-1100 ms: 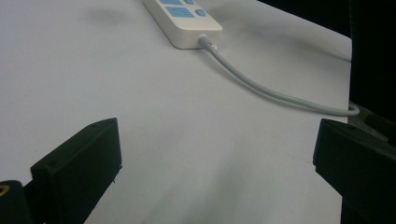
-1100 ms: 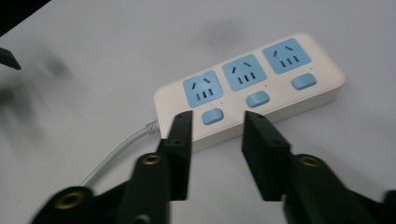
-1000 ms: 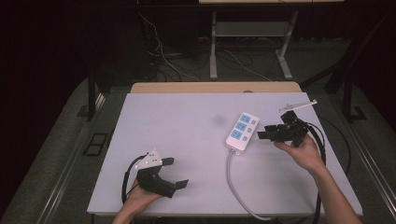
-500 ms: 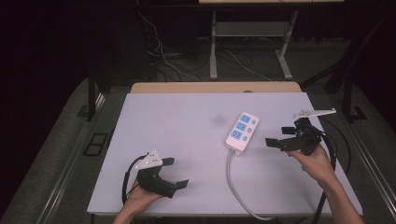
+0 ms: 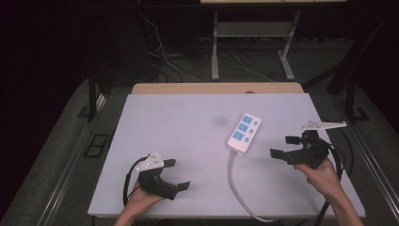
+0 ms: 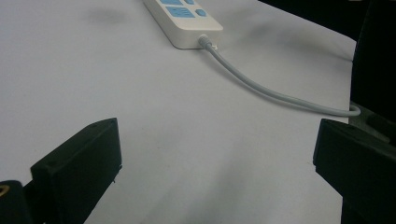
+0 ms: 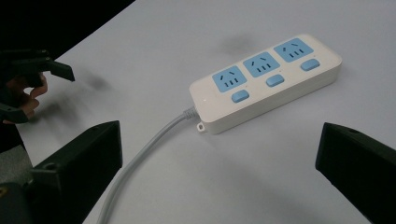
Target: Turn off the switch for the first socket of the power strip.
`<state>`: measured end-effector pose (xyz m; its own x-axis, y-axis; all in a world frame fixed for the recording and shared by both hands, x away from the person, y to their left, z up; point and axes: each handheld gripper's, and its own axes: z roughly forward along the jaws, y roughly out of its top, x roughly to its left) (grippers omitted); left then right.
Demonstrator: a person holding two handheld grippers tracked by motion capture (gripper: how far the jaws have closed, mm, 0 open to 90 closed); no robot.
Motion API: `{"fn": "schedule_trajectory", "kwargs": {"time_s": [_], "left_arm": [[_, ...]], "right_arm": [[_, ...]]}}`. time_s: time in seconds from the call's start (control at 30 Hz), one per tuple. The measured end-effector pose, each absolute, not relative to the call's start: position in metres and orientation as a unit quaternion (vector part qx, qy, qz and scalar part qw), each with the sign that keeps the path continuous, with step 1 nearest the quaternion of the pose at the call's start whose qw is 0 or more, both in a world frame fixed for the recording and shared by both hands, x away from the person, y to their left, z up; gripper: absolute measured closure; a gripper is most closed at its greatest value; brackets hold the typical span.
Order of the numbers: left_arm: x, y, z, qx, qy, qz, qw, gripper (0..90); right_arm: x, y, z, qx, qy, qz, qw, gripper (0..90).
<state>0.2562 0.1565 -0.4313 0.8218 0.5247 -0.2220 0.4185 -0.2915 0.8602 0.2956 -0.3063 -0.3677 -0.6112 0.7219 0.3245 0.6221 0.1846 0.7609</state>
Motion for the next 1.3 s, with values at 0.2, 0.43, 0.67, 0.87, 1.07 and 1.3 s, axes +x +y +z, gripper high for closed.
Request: {"fn": "schedule_trajectory", "kwargs": {"time_s": [0.2, 0.43, 0.67, 0.87, 1.07, 1.3], "left_arm": [[0.256, 0.157, -0.431, 0.802, 0.294, 0.051, 0.517, 0.0], [0.256, 0.156, -0.431, 0.802, 0.294, 0.051, 0.517, 0.0], [0.256, 0.156, -0.431, 0.802, 0.294, 0.051, 0.517, 0.0], [0.256, 0.156, -0.431, 0.803, 0.294, 0.051, 0.516, 0.0], [0.256, 0.156, -0.432, 0.803, 0.294, 0.050, 0.515, 0.0], [0.256, 0.156, -0.432, 0.804, 0.294, 0.051, 0.514, 0.0]], "right_arm": [[0.286, -0.306, -0.377, 0.437, 0.764, 0.471, 0.053, 0.3], [0.277, -0.307, -0.388, 0.438, 0.761, 0.476, 0.052, 0.3], [0.268, -0.306, -0.399, 0.437, 0.760, 0.478, 0.046, 0.4], [0.262, -0.306, -0.408, 0.433, 0.762, 0.480, 0.047, 0.4], [0.256, -0.304, -0.416, 0.424, 0.767, 0.479, 0.046, 0.3], [0.252, -0.300, -0.425, 0.415, 0.777, 0.471, 0.042, 0.3]]}}
